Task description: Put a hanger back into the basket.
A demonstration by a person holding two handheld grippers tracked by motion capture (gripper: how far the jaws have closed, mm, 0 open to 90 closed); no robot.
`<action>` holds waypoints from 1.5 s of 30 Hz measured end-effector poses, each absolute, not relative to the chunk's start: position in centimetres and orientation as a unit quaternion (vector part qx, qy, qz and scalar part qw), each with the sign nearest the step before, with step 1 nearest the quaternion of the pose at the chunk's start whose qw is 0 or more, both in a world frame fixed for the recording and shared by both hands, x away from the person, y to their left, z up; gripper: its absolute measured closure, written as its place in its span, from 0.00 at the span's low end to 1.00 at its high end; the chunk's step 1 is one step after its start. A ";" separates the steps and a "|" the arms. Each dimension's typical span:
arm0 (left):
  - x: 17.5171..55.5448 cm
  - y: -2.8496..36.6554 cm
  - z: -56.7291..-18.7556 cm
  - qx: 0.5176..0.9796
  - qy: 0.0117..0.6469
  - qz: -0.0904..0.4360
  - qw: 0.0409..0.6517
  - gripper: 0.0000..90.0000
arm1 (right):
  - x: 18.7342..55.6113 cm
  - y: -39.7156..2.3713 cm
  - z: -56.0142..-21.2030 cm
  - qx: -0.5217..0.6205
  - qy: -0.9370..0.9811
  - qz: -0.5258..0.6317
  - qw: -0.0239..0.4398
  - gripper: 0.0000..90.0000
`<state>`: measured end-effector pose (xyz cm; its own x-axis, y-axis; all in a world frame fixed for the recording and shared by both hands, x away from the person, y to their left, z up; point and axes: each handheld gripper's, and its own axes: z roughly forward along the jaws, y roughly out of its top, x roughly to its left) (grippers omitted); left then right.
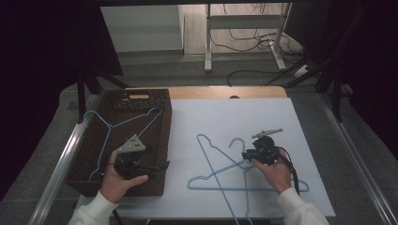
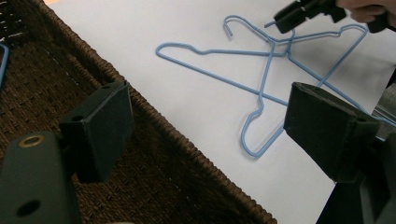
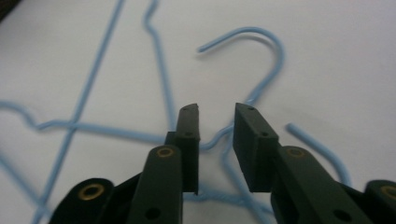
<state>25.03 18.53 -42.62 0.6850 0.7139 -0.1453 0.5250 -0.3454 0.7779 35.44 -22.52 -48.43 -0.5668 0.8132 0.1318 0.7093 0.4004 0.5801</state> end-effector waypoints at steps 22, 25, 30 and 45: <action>24.8 17.7 -42.6 0.821 0.368 0.113 0.421 0.18 | 37.4 -20.2 -50.5 0.496 0.827 0.234 0.122 0.93; 24.7 17.4 -42.6 0.823 0.363 0.113 0.422 0.18 | 37.3 -20.1 -50.5 0.493 0.829 0.238 0.120 0.94; 24.5 16.9 -42.5 0.826 0.357 0.113 0.422 0.18 | 37.0 -20.1 -50.1 0.489 0.826 0.251 0.123 0.94; 24.2 9.5 -42.4 0.862 0.308 0.068 0.396 0.22 | 34.6 -21.5 -46.7 0.477 0.798 0.346 0.124 0.94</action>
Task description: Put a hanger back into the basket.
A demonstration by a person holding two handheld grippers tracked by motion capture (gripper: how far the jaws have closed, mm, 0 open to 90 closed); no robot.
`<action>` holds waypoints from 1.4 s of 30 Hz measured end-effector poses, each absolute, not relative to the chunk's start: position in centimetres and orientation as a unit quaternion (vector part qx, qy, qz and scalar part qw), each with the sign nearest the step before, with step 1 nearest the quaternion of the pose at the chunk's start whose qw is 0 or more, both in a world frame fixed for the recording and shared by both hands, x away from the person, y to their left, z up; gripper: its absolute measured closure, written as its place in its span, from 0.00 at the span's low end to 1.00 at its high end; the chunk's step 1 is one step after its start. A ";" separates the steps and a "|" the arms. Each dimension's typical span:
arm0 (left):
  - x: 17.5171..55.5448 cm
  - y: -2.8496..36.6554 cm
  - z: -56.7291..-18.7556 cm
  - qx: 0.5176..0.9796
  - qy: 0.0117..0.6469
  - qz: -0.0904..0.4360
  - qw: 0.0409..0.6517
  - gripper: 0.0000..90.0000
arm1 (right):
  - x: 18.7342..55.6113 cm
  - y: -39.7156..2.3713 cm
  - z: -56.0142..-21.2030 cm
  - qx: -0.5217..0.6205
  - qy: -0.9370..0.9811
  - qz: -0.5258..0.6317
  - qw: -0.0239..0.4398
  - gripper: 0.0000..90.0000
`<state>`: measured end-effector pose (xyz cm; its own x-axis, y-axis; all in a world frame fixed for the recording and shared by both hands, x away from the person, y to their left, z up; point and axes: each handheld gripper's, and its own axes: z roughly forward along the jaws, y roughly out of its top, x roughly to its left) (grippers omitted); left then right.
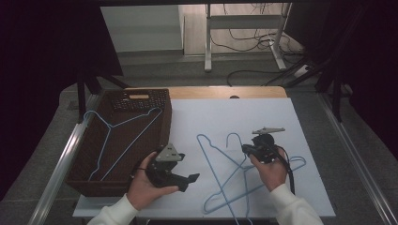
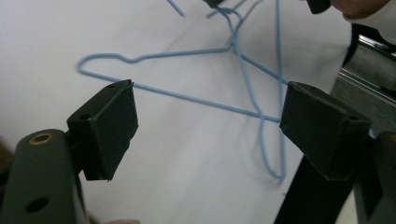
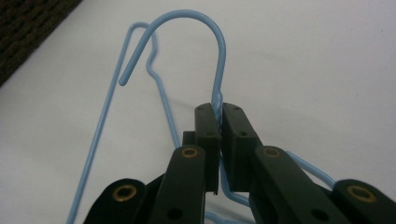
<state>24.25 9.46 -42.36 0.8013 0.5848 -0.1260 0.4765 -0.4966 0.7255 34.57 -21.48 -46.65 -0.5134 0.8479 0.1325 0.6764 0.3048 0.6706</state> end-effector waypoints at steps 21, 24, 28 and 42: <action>27.5 1.8 -47.4 0.889 0.298 -0.008 0.346 0.28 | 33.9 -21.8 -46.0 0.474 0.792 0.367 0.117 0.94; 28.0 1.1 -48.2 0.887 0.304 -0.021 0.346 0.31 | 33.8 -21.6 -45.9 0.472 0.792 0.370 0.116 0.94; 28.6 0.7 -48.9 0.881 0.313 -0.033 0.352 0.41 | 33.5 -21.2 -45.7 0.469 0.792 0.374 0.114 0.94; 29.2 0.4 -50.2 0.885 0.313 -0.075 0.336 0.94 | 33.1 -21.1 -45.3 0.465 0.786 0.394 0.101 0.94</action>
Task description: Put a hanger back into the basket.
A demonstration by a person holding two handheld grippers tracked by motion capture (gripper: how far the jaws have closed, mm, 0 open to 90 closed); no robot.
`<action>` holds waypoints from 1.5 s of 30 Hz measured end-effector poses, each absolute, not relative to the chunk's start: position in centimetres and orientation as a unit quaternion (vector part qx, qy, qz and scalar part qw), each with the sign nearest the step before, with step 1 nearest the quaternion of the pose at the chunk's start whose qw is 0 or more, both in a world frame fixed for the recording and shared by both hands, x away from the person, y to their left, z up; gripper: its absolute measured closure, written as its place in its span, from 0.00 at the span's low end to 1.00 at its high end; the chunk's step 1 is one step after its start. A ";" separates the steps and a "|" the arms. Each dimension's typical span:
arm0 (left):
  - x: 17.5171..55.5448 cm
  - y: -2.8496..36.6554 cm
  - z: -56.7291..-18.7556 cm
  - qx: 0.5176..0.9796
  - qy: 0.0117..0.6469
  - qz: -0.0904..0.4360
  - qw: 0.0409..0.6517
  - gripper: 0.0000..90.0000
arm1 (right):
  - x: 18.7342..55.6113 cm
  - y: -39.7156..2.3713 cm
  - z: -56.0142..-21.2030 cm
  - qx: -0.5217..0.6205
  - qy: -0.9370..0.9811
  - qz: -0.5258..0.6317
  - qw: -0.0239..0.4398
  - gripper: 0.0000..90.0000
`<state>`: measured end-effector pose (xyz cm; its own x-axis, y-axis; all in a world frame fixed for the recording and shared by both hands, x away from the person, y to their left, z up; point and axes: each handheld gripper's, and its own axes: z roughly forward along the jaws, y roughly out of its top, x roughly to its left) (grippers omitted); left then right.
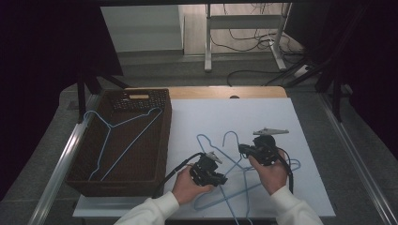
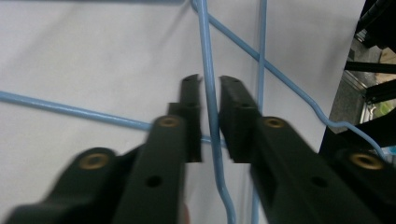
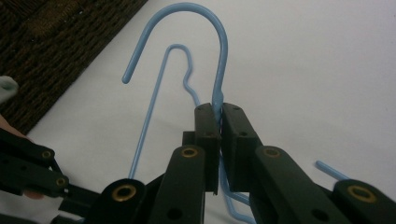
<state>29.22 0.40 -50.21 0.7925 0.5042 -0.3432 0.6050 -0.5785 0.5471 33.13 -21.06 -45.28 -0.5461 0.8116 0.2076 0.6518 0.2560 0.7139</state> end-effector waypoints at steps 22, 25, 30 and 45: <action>27.9 4.6 -43.0 0.841 0.309 -0.057 0.441 0.96 | 30.1 -27.9 -43.8 0.430 0.747 0.488 0.141 0.28; 27.5 5.2 -41.8 0.838 0.304 -0.038 0.451 0.96 | 29.6 -29.2 -43.8 0.435 0.741 0.489 0.150 0.28; 27.3 6.8 -40.2 0.829 0.301 -0.028 0.471 0.97 | 29.6 -30.6 -45.0 0.456 0.741 0.466 0.159 0.27; 26.6 13.7 -36.8 0.790 0.320 0.014 0.522 0.97 | 29.9 -30.7 -46.2 0.452 0.762 0.435 0.161 0.23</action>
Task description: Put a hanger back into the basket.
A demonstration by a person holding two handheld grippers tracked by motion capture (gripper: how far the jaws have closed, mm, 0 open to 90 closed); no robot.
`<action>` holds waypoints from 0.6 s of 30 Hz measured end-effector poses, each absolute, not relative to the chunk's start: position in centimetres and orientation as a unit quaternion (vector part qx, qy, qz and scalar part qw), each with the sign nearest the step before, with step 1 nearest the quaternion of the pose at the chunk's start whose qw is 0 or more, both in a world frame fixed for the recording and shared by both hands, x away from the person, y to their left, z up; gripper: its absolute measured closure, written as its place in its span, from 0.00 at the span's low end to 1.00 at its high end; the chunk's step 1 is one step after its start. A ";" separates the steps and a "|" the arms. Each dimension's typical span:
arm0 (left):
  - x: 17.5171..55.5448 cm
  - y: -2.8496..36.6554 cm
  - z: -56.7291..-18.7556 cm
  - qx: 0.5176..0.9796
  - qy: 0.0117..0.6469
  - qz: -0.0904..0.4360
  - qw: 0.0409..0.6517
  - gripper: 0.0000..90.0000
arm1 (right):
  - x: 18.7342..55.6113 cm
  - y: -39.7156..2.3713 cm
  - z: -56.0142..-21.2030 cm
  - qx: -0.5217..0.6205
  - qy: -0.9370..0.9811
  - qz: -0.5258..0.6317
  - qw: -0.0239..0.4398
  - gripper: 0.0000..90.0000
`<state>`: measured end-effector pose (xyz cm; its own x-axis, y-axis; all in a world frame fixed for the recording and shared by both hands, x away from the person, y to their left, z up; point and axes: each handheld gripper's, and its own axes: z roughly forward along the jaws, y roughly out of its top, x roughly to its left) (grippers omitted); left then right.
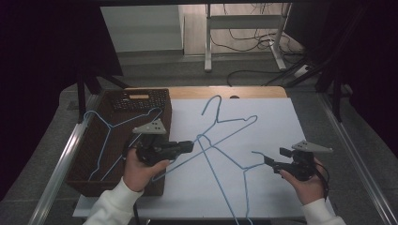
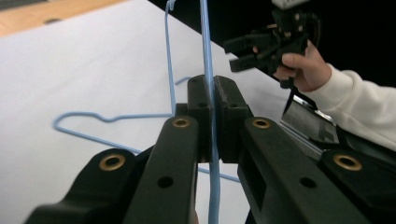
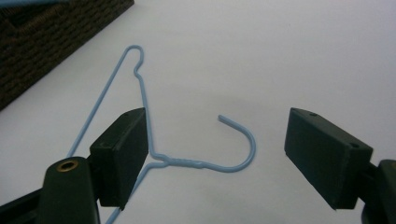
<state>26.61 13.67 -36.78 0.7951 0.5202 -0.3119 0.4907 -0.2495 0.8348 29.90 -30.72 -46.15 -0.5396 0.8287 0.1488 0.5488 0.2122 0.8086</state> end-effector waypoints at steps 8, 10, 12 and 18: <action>26.4 17.2 -36.3 0.773 0.338 0.030 0.535 0.97 | 30.0 -30.7 -46.6 0.457 0.764 0.426 0.161 0.23; 26.3 18.1 -36.3 0.770 0.342 0.032 0.538 0.97 | 30.0 -30.7 -46.6 0.458 0.765 0.424 0.162 0.23; 26.3 18.8 -36.4 0.765 0.348 0.033 0.541 0.97 | 30.0 -30.7 -46.7 0.458 0.766 0.422 0.162 0.23; 26.2 20.5 -36.7 0.756 0.360 0.036 0.546 0.97 | 30.0 -30.4 -46.8 0.453 0.770 0.418 0.163 0.23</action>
<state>26.17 20.53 -36.65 0.7388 0.5830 -0.3380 0.5038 -0.1447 0.8516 30.04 -30.44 -46.82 -0.5364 0.8343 0.1272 0.5616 0.2404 0.7917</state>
